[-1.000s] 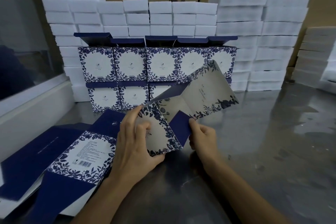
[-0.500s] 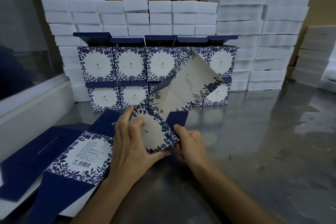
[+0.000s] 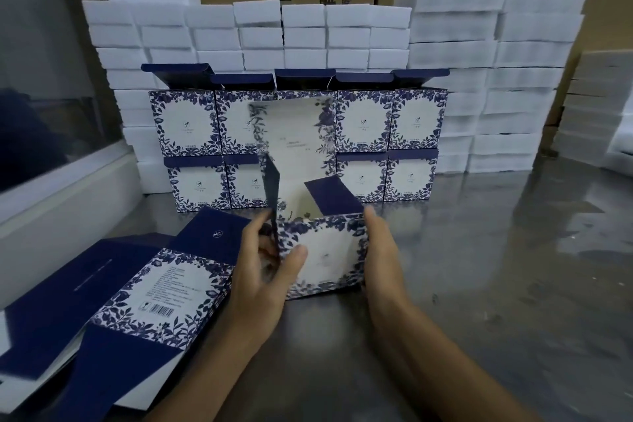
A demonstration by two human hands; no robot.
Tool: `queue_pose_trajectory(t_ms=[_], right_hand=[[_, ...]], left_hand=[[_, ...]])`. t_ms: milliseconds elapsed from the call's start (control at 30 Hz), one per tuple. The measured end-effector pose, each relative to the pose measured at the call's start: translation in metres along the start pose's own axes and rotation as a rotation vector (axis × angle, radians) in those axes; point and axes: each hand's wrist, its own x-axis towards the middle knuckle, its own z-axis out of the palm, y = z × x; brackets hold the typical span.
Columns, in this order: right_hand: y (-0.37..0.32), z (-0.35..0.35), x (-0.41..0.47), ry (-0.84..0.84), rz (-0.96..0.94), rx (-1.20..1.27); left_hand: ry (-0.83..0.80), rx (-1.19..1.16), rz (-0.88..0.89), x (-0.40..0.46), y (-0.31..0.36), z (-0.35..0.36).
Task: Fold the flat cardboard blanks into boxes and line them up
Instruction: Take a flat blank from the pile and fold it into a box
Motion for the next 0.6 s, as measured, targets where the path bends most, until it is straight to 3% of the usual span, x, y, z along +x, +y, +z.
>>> queue_pose_trajectory(t_ms=[100,200,333,500,600], right_hand=[[-0.009,-0.004,0.000,0.042,-0.099,-0.025],[-0.013,-0.012,0.001,0.098,-0.079,-0.036],[-0.021,-0.012,-0.003,0.107,-0.169,-0.011],[-0.023,-0.007,-0.013,0.035,-0.401,-0.143],[-0.023,-0.008,-0.016,0.011,-0.499,-0.243]], left_hand=[[-0.141,-0.008,-0.003,-0.004,-0.003,0.003],[-0.184,0.112,0.040,-0.005,0.001,0.004],[-0.024,0.067,0.094,-0.002,0.017,0.009],[0.291,-0.071,-0.245,0.008,0.015,0.000],[0.308,-0.177,-0.443,0.011,-0.001,-0.012]])
